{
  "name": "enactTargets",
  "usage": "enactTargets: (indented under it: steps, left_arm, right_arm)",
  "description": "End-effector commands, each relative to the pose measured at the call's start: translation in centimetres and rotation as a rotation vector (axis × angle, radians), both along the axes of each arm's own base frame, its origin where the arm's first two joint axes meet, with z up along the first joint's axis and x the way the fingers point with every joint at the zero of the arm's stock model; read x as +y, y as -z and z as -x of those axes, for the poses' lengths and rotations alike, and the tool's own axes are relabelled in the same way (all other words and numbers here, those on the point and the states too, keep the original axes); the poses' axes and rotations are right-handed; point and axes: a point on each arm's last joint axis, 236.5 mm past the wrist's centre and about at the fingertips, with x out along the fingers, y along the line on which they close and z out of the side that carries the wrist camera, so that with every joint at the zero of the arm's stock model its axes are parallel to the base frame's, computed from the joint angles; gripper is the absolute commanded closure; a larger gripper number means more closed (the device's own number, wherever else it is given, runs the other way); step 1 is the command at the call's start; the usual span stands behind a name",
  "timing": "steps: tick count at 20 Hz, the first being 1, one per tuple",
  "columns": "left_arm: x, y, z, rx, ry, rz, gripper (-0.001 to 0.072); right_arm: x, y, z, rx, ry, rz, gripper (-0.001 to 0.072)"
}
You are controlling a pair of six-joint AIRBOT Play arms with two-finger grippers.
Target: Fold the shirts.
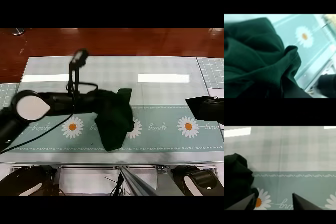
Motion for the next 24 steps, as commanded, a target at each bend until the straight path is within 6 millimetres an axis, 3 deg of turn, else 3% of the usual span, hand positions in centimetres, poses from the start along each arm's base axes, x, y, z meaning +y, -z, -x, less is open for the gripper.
enactTargets:
  steps: [1, 4, 5, 6, 7, 8, 10, 11, 12, 14, 15, 16, 17, 18, 20, 22, 24]
  left_arm:
    - [3.8, 8.5, 0.8, 0.165, -0.076, -0.111, 0.0674]
    - [6.2, 11.8, 0.6, 0.256, -0.13, -0.158, 0.0668]
    - [6.5, 12.3, 0.6, 0.277, -0.134, -0.166, 0.0564]
    - [6.9, 12.5, 0.5, 0.282, -0.133, -0.174, 0.0153]
    - [7.7, 12.4, 0.2, 0.257, -0.113, -0.205, 0.0004]
    - [9.1, 12.0, -0.4, 0.249, -0.11, -0.244, 0.0005]
    - [12.9, 9.5, -2.1, 0.277, -0.155, -0.282, 0.0006]
    - [15.0, 7.9, -3.1, 0.276, -0.202, -0.28, 0.0005]
    - [17.6, 6.3, -4.3, 0.257, -0.275, -0.272, 0.0005]
    - [22.6, 5.2, -5.3, 0.245, -0.448, -0.244, 0.0005]
    - [24.4, 6.1, -4.9, 0.291, -0.548, -0.217, 0.0006]
    - [25.0, 8.1, -3.8, 0.373, -0.611, -0.174, 0.0006]
    - [23.7, 10.7, -2.0, 0.478, -0.609, -0.11, 0.0007]
    - [21.4, 12.7, -0.2, 0.557, -0.557, -0.034, 0.0008]
    - [16.5, 15.0, 2.4, 0.614, -0.428, 0.141, 0.0008]
    - [14.5, 16.5, 3.1, 0.614, -0.415, 0.224, 0.0007]
    - [14.0, 18.1, 3.0, 0.591, -0.402, 0.183, 0.0008]
  right_arm:
    - [0.1, 3.6, -0.7, 0.109, 0.004, 0.017, 0.0154]
    - [0.3, 9.5, -1.5, 0.263, 0.005, 0.034, 0.0154]
    - [0.5, 11.2, -1.9, 0.3, 0.005, 0.034, 0.0154]
    - [0.8, 12.3, -2.5, 0.321, -0.003, 0.031, 0.0154]
    - [1.6, 12.8, -3.2, 0.326, -0.052, 0.034, 0.0153]
    - [1.5, 12.7, -4.1, 0.316, -0.077, 0.059, 0.0153]
    - [-1.4, 10.3, -6.6, 0.264, -0.004, 0.103, 0.0153]
    - [-4.0, 8.7, -7.7, 0.224, 0.067, 0.128, 0.0153]
    - [-8.1, 7.4, -8.2, 0.199, 0.165, 0.186, 0.0153]
    - [-16.0, 8.0, -5.7, 0.275, 0.399, 0.265, 0.0153]
    - [-18.4, 9.7, -3.7, 0.348, 0.496, 0.247, 0.0153]
    - [-19.3, 12.1, -2.0, 0.414, 0.545, 0.201, 0.0153]
    - [-18.6, 15.2, -0.6, 0.484, 0.553, 0.128, 0.0153]
    - [-16.8, 18.1, 0.5, 0.542, 0.521, 0.044, 0.0153]
    - [-10.9, 22.0, 1.3, 0.597, 0.368, -0.132, 0.0153]
    - [-6.0, 22.8, 0.7, 0.57, 0.235, -0.262, 0.0153]
    - [-3.1, 22.2, 0.0, 0.544, 0.147, -0.298, 0.0153]
